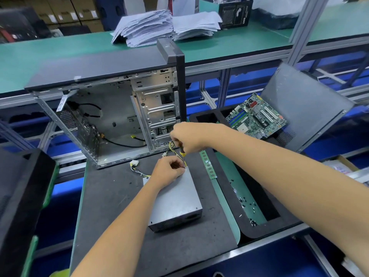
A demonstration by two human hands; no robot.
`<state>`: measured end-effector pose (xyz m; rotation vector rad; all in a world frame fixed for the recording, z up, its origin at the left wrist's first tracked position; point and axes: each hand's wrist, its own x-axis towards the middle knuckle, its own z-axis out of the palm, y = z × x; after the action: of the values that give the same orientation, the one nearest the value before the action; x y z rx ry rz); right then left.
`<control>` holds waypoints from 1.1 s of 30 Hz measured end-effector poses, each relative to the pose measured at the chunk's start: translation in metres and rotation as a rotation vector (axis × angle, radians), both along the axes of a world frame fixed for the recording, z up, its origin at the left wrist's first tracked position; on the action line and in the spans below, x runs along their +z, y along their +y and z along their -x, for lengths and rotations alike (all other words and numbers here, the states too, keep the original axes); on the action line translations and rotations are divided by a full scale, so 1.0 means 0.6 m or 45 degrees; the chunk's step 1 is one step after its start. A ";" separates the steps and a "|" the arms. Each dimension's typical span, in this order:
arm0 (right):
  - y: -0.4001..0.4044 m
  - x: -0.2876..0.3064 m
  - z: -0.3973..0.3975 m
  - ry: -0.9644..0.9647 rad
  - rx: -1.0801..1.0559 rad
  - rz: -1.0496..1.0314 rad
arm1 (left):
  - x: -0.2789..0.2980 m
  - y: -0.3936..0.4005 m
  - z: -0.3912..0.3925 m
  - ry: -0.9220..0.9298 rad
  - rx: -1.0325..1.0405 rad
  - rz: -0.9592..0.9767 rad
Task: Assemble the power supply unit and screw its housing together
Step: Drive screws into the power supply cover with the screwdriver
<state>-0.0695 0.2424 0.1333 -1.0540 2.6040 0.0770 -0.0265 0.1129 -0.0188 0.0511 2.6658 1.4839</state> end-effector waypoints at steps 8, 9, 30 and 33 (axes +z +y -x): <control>-0.009 -0.006 -0.014 0.145 0.017 -0.087 | 0.002 0.000 -0.001 -0.009 0.009 0.018; -0.009 -0.007 -0.012 0.072 0.012 -0.063 | 0.002 0.001 -0.001 -0.015 0.011 0.018; -0.005 -0.011 -0.006 0.090 -0.123 -0.037 | 0.001 -0.004 -0.001 -0.026 0.001 -0.020; -0.006 -0.002 -0.006 -0.059 -0.057 0.011 | 0.002 -0.004 -0.001 -0.016 0.009 -0.020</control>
<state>-0.0659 0.2390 0.1320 -0.9882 2.5869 0.0307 -0.0256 0.1105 -0.0175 0.0336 2.6474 1.5022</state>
